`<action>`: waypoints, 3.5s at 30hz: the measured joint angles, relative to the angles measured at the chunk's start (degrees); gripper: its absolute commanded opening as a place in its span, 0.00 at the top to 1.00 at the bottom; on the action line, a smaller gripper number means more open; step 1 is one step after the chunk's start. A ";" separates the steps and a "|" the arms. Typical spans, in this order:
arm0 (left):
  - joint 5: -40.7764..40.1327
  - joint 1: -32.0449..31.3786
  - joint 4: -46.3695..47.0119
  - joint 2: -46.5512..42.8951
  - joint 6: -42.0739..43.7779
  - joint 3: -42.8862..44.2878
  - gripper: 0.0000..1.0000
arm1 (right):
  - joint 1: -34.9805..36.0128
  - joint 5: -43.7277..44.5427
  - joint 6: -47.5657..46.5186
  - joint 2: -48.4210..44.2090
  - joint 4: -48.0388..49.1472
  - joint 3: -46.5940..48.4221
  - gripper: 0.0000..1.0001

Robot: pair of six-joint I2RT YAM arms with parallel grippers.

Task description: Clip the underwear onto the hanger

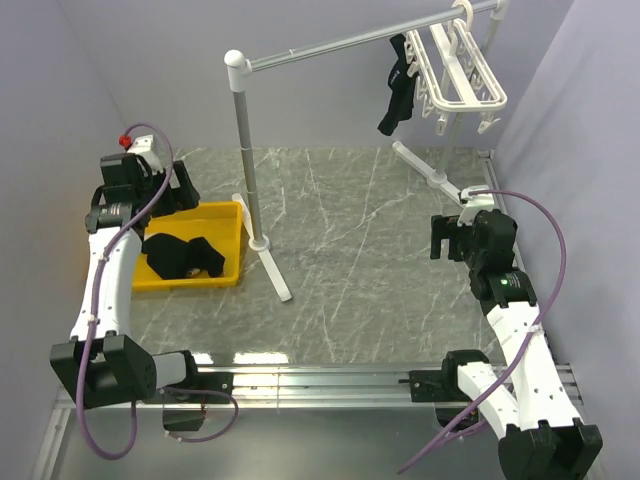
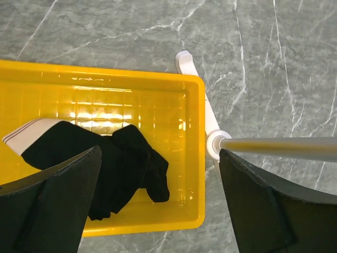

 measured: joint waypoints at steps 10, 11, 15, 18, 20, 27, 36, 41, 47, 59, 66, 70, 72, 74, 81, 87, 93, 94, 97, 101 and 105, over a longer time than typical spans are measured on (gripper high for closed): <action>3.93 5.40 -7.08 11.13 4.96 11.65 0.03 | -0.02 -0.59 -0.68 0.24 -0.09 0.00 0.00; 4.48 6.82 -8.04 12.63 5.11 12.74 0.04 | 0.00 -0.61 -0.70 0.31 -0.11 0.00 0.00; 6.84 13.49 -11.45 19.52 5.18 16.17 0.04 | 0.00 -0.61 -0.87 0.52 -0.11 0.00 0.00; 6.78 17.27 -13.33 23.74 4.63 16.44 0.03 | 0.00 -0.61 -0.94 0.83 -0.11 0.00 0.00; 6.47 18.43 -14.12 25.64 4.20 16.41 0.02 | 0.00 -0.61 -0.94 1.16 -0.11 0.00 0.00; 3.17 19.15 -13.77 29.66 1.44 14.80 0.01 | 0.00 -0.61 -0.92 2.80 -0.33 0.00 0.00; 1.14 19.15 -11.58 35.50 -2.38 13.09 0.01 | 0.00 -0.61 -0.90 3.61 -0.81 0.00 0.00; 1.03 19.15 -9.99 37.86 -3.76 12.63 0.01 | 0.00 -0.81 -0.87 3.76 -1.31 0.02 0.00; 3.28 19.15 -7.72 40.37 -4.83 11.54 0.30 | 0.00 -1.07 -0.87 4.68 -2.08 1.86 0.00; 8.15 19.15 -5.44 33.59 -1.73 6.51 1.00 | 0.00 -2.62 -1.53 4.63 -4.68 2.89 0.04; 13.44 19.15 -6.91 18.01 8.04 4.17 1.00 | 0.00 -3.63 -3.69 4.63 -7.06 5.16 0.05; 18.67 19.12 -10.38 9.14 17.40 3.98 1.00 | 0.00 -4.68 -4.94 4.68 -9.16 6.01 0.06; 21.16 19.12 -13.20 5.81 23.10 4.00 1.00 | 0.00 -5.03 -5.27 4.72 -9.90 6.27 0.07; 23.47 19.10 -17.51 3.23 30.03 4.00 1.00 | 0.00 -5.33 -5.70 4.92 -10.86 6.91 0.07; 26.82 18.78 -34.71 -7.34 59.65 1.33 1.00 | -0.02 -6.91 -7.15 5.25 -12.55 8.46 0.09; 25.81 9.27 -41.24 -20.33 72.32 -2.93 1.00 | -0.02 -7.65 -7.82 5.27 -13.70 8.46 0.09; 25.92 -3.52 -38.91 -22.08 69.22 -1.90 1.00 | -0.02 -7.61 -7.80 5.27 -13.88 8.70 0.09; 26.03 -5.07 -38.27 -21.11 68.30 -1.16 1.00 | -0.02 -7.45 -7.76 5.25 -13.84 8.70 0.08; 26.86 -12.11 -36.50 -14.62 63.91 2.60 1.00 | -0.02 -6.54 -7.54 5.25 -13.79 8.70 0.07; 25.49 -25.68 -29.73 -6.23 56.96 4.68 1.00 | -0.02 -4.83 -7.32 5.25 -13.77 8.70 0.07; 19.34 -42.84 -21.75 -3.06 51.15 3.30 1.00 | -0.07 -3.13 -7.30 4.94 -13.79 8.70 0.06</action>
